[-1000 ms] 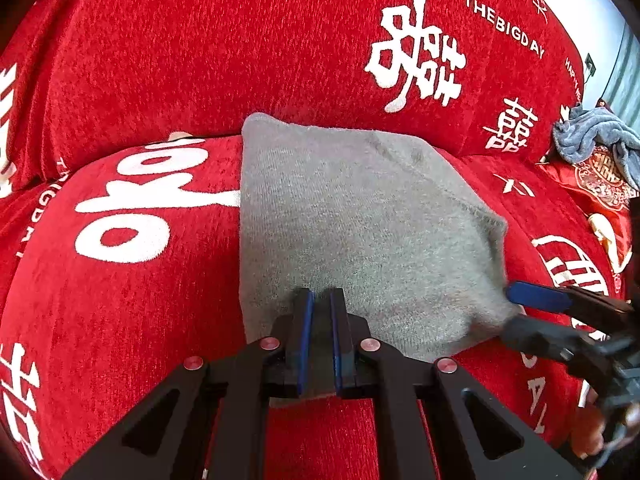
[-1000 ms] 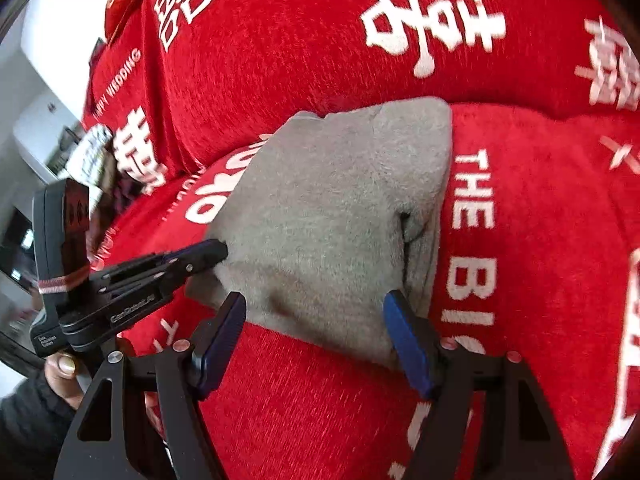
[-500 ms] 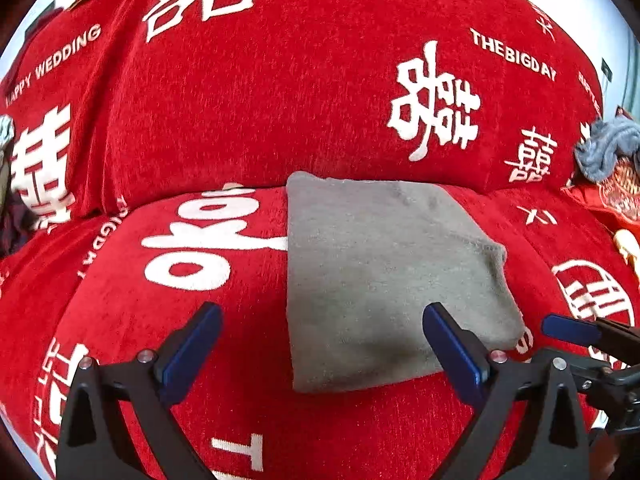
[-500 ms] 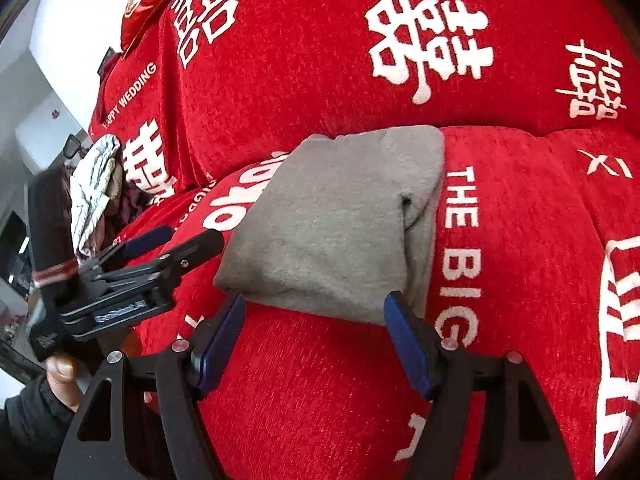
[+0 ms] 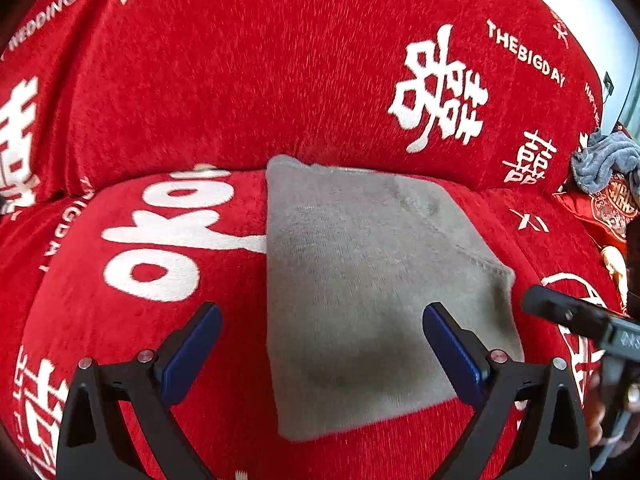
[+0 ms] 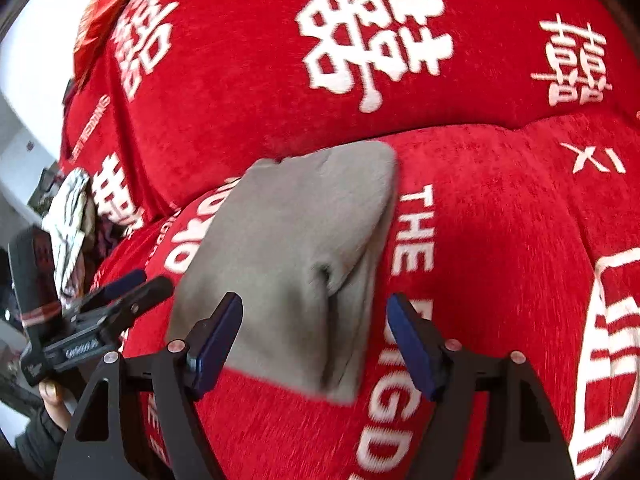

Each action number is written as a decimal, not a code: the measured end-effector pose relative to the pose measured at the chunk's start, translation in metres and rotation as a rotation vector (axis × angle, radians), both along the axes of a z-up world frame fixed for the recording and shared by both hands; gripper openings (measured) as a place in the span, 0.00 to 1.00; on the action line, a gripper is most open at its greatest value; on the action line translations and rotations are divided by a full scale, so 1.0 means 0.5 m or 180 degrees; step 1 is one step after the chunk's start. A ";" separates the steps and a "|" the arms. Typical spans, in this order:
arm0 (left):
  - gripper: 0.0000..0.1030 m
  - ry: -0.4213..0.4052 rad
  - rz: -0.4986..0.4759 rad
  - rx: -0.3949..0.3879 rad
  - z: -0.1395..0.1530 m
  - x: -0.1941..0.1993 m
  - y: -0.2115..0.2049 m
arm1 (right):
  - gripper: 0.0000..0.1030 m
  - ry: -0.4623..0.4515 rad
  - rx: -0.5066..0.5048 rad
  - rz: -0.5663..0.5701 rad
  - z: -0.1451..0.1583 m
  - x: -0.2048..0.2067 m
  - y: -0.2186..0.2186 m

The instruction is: Fold small clothes

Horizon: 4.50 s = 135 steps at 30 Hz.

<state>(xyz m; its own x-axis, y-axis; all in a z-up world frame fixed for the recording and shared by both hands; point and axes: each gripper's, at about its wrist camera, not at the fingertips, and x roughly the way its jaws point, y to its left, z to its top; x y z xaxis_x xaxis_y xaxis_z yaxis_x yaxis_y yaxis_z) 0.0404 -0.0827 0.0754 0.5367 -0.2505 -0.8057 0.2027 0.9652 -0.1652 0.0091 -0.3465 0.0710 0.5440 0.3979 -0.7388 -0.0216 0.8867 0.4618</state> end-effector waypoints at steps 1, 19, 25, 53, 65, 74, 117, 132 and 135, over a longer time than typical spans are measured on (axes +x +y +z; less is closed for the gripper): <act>0.98 0.0036 -0.0002 -0.0015 -0.005 0.009 0.001 | 0.76 0.0045 0.0024 -0.0031 -0.008 0.014 -0.007; 0.98 0.0958 0.0012 -0.0702 -0.126 0.142 0.023 | 0.76 0.0440 0.0614 -0.0101 -0.101 0.138 -0.012; 0.98 0.1091 0.0066 -0.0691 -0.137 0.178 0.011 | 0.76 0.0413 0.0705 -0.0089 -0.121 0.167 0.013; 0.43 0.0647 -0.0377 -0.0455 -0.088 0.166 -0.013 | 0.40 0.0422 0.0649 0.0007 -0.110 0.169 0.039; 0.35 0.0508 -0.0505 -0.0273 -0.038 0.127 -0.031 | 0.39 0.0140 0.0334 0.0162 -0.032 0.134 0.077; 0.35 0.0443 -0.0409 -0.0272 -0.015 0.057 -0.020 | 0.39 0.0032 0.0161 0.0239 0.007 0.072 0.101; 0.35 0.0206 -0.0352 -0.0130 0.015 -0.245 0.064 | 0.39 -0.0180 -0.0103 0.0473 0.048 -0.214 0.215; 0.35 0.0171 -0.0334 -0.0139 0.002 -0.291 0.100 | 0.39 -0.0250 -0.0181 0.0506 0.037 -0.262 0.251; 0.35 0.0186 -0.0332 -0.0165 -0.005 -0.291 0.108 | 0.39 -0.0243 -0.0165 0.0506 0.029 -0.263 0.252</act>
